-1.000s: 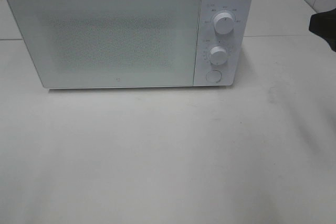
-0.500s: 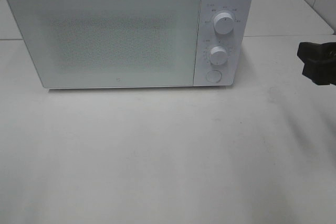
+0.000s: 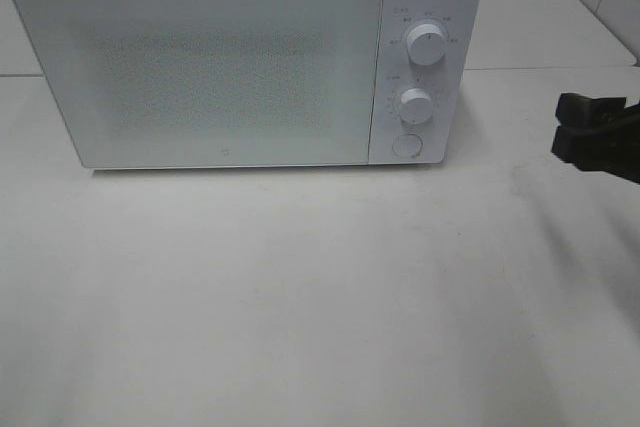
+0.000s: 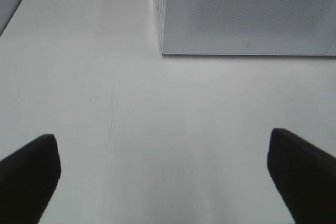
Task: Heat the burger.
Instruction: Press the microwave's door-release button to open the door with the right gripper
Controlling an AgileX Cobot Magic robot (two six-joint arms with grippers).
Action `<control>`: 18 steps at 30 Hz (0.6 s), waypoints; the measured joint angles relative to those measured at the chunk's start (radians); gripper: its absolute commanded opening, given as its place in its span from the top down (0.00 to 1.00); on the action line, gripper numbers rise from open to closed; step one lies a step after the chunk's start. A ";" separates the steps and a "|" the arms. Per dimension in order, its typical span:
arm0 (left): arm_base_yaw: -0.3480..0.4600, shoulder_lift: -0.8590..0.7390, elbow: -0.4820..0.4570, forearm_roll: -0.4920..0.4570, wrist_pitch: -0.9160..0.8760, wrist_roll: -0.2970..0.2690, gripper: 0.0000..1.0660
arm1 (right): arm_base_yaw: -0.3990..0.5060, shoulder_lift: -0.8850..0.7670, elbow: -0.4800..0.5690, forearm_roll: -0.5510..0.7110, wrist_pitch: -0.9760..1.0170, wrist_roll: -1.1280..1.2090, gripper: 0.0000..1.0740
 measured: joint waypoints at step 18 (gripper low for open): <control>0.000 0.000 0.000 0.000 0.000 0.000 0.06 | 0.449 0.304 -0.018 0.488 -0.306 -0.163 0.34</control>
